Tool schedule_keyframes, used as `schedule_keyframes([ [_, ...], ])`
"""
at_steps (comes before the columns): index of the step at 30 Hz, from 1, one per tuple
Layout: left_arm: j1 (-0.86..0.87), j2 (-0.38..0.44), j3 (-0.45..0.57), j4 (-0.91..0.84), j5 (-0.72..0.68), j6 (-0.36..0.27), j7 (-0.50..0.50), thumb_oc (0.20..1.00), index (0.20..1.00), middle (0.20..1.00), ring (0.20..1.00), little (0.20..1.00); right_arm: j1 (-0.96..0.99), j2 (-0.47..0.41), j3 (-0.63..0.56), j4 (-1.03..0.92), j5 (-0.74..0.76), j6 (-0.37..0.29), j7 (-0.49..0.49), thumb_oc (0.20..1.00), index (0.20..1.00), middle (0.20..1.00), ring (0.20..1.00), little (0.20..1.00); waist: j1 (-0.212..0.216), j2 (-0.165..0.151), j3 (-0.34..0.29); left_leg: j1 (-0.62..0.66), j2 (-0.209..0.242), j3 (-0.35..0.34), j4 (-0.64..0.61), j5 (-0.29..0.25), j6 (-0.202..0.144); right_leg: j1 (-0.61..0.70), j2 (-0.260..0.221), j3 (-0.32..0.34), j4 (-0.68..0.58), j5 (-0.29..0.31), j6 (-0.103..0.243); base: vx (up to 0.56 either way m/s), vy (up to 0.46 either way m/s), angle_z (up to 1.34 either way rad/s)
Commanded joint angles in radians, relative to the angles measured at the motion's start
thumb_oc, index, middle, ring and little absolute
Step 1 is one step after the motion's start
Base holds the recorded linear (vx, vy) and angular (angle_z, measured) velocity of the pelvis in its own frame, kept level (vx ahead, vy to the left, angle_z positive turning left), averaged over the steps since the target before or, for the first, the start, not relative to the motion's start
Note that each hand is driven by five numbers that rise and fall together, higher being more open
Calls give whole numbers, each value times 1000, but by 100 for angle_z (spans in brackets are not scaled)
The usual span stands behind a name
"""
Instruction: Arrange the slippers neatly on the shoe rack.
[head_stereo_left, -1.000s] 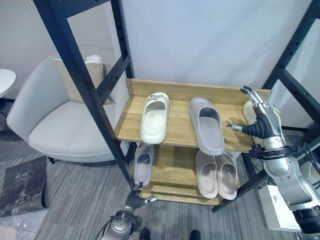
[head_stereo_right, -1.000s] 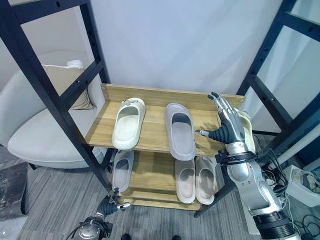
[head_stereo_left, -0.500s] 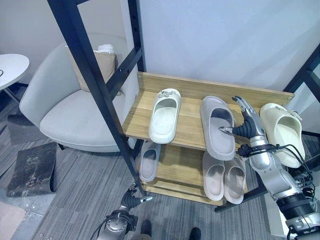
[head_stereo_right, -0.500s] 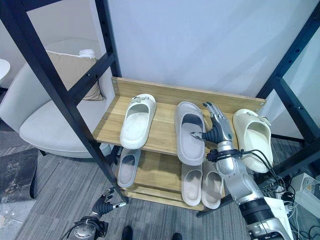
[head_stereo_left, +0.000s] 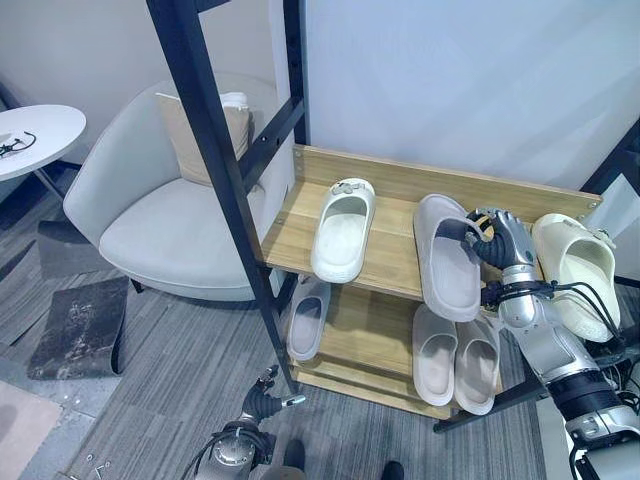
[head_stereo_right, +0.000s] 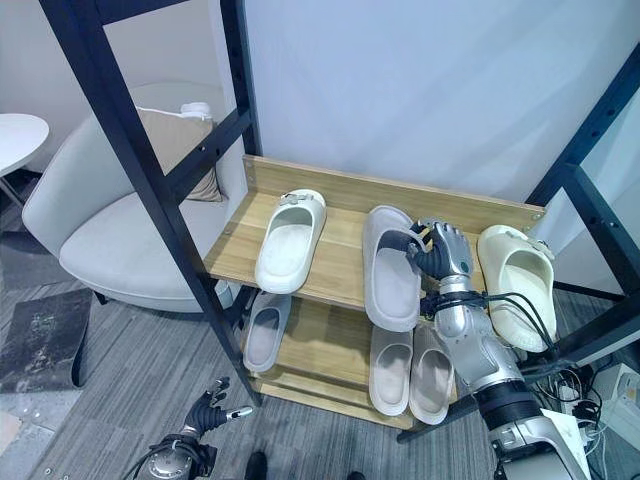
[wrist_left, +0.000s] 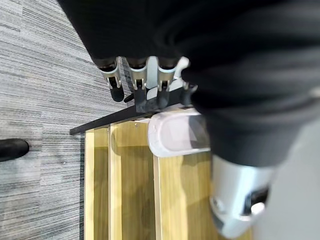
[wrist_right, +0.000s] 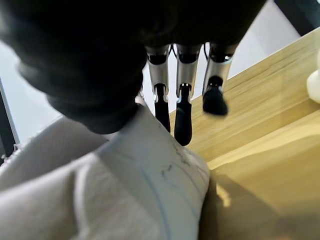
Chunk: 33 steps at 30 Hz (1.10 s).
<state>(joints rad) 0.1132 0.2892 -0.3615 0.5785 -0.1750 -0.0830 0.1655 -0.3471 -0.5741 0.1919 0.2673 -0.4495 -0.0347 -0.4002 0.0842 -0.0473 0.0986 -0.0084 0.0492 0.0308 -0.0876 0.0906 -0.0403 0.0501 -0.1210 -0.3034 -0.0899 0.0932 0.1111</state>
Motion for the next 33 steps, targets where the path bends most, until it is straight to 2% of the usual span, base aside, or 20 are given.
schedule_keyframes([
  [1, -78, 10, -15, 13, 26, -47, 7, 1000, 1000, 1000, 1000, 1000, -19, -21, -73, -82, -10, 8, -42, 200, 200, 200, 200, 200, 26, -17, 21, 86, -62, -37, 0, -123, 14, 109, 15, -17, 3, -131, 31, -36, -18, 4],
  [4, -84, -8, 1, 22, 26, -39, 21, 1000, 1000, 1000, 1000, 1000, 38, 5, -198, -324, -24, -15, -86, 200, 200, 200, 200, 200, 0, -10, 18, 85, -58, -36, 0, -116, 8, 108, 18, -15, 4, -134, 26, -50, -27, 2],
  [6, -85, -10, 1, 21, 26, -39, 24, 1000, 1000, 1000, 1000, 1000, 58, 14, -219, -370, -23, -21, -88, 200, 200, 200, 200, 200, -5, -10, 17, 85, -57, -37, 0, -114, 6, 109, 19, -18, 5, -134, 25, -57, -34, 5],
  [7, -82, -20, 2, 27, 30, -33, 30, 1000, 1000, 1000, 1000, 1000, 63, 36, -266, -487, -16, -50, -113, 200, 200, 200, 200, 200, -17, -7, 17, 80, -55, -37, 0, -107, 2, 105, 20, -18, 5, -134, 23, -65, -40, 6],
  [11, -80, -26, -2, 22, 32, -32, 35, 1000, 1000, 1000, 1000, 1000, 94, 73, -305, -613, 44, -102, -116, 200, 200, 200, 200, 200, -34, -3, 16, 73, -53, -35, 0, -101, -2, 98, 21, -18, 5, -130, 20, -78, -29, 2],
  [13, -71, -36, -12, 28, 24, -28, 40, 1000, 1000, 1000, 1000, 1000, 93, 147, -292, -699, 291, -210, -81, 200, 200, 200, 200, 200, -43, 3, 17, 70, -52, -33, 0, -95, -3, 95, 21, -17, 5, -127, 18, -72, -27, -2],
  [14, -71, -35, -12, 28, 24, -28, 40, 1000, 1000, 1000, 1000, 1000, 95, 147, -294, -700, 297, -212, -77, 200, 200, 200, 200, 200, -44, 2, 17, 70, -52, -33, 0, -95, -3, 95, 21, -17, 5, -128, 18, -64, -23, -5],
  [15, -66, -37, -14, 26, 16, -23, 39, 1000, 1000, 1000, 1000, 1000, 97, 177, -265, -745, 451, -276, -29, 200, 200, 200, 200, 200, -48, 6, 17, 69, -51, -34, 0, -91, -7, 94, 22, -17, 4, -126, 16, -41, -17, -6],
  [16, -66, -37, -14, 26, 16, -23, 39, 1000, 1000, 1000, 1000, 1000, 98, 177, -266, -745, 452, -276, -29, 200, 200, 200, 200, 200, -48, 6, 17, 69, -51, -35, 0, -91, -7, 94, 22, -18, 4, -126, 16, -62, -25, -5],
  [19, -63, -40, -8, 30, 5, -21, 42, 1000, 1000, 1000, 1000, 1000, 102, 210, -202, -822, 653, -329, 58, 200, 200, 200, 200, 200, -49, 12, 17, 66, -50, -34, 0, -86, -12, 93, 22, -22, 5, -124, 13, -59, -23, 1],
  [20, -60, -41, -7, 26, -6, -22, 46, 1000, 1000, 1000, 1000, 1000, 98, 240, -121, -872, 791, -345, 131, 200, 200, 200, 200, 200, -44, 16, 18, 66, -49, -37, 0, -82, -16, 92, 23, -27, 7, -122, 10, -60, -23, 2],
  [21, -58, -41, -5, 25, -6, -22, 46, 1000, 1000, 1000, 1000, 1000, 99, 240, -121, -872, 795, -345, 135, 200, 200, 200, 200, 200, -47, 16, 17, 66, -48, -38, 0, -82, -16, 92, 24, -28, 7, -122, 10, -81, -28, 4],
  [22, -54, -44, -2, 28, -18, -21, 52, 1000, 1000, 1000, 1000, 1000, 92, 274, -22, -909, 948, -346, 203, 200, 200, 200, 200, 200, -43, 19, 16, 65, -47, -40, 0, -79, -18, 93, 24, -32, 7, -122, 8, -39, -12, 4],
  [23, -54, -44, -2, 28, -18, -21, 52, 1000, 1000, 1000, 1000, 1000, 92, 274, -22, -909, 948, -346, 203, 200, 200, 200, 200, 200, -43, 19, 16, 65, -47, -41, 0, -79, -18, 93, 24, -32, 7, -122, 8, -64, -19, 7],
  [24, -57, -49, -2, 42, -28, -23, 63, 1000, 1000, 1000, 1000, 1000, 77, 309, 63, -925, 1047, -352, 238, 200, 200, 200, 200, 200, -38, 21, 18, 67, -47, -44, 0, -77, -19, 95, 25, -34, 8, -124, 5, -37, -11, 7],
  [26, -55, -52, -1, 41, -29, -21, 66, 1000, 1000, 1000, 1000, 1000, 66, 308, 98, -933, 1063, -344, 259, 200, 200, 200, 200, 200, -36, 21, 17, 66, -47, -47, 0, -75, -20, 95, 26, -35, 8, -124, 3, -56, -20, 12],
  [27, -59, -58, -1, 58, -41, -26, 77, 1000, 1000, 1000, 1000, 1000, 14, 356, 234, -921, 1169, -301, 323, 200, 200, 200, 200, 200, -16, 22, 17, 61, -47, -62, 0, -66, -26, 95, 28, -47, 10, -126, -3, -62, -27, 14],
  [28, -60, -59, -1, 58, -40, -26, 77, 1000, 1000, 1000, 1000, 1000, 13, 356, 234, -920, 1170, -302, 324, 200, 200, 200, 200, 200, -17, 22, 18, 61, -47, -63, 0, -66, -26, 96, 28, -48, 10, -126, -3, -103, -42, 13],
  [29, -71, -58, -2, 61, -49, -32, 85, 1000, 1000, 1000, 1000, 1000, -28, 384, 311, -895, 1204, -280, 358, 200, 200, 200, 200, 200, 4, 22, 20, 53, -48, -76, 0, -58, -29, 96, 28, -64, 11, -126, -8, -40, -17, 5],
  [33, -89, -59, -3, 88, -46, -46, 94, 1000, 1000, 1000, 1000, 1000, -58, 415, 438, -797, 1186, -226, 400, 200, 200, 200, 200, 200, 32, 21, 29, 43, -50, -99, 0, -46, -35, 97, 28, -89, 13, -126, -12, -55, -23, 25],
])
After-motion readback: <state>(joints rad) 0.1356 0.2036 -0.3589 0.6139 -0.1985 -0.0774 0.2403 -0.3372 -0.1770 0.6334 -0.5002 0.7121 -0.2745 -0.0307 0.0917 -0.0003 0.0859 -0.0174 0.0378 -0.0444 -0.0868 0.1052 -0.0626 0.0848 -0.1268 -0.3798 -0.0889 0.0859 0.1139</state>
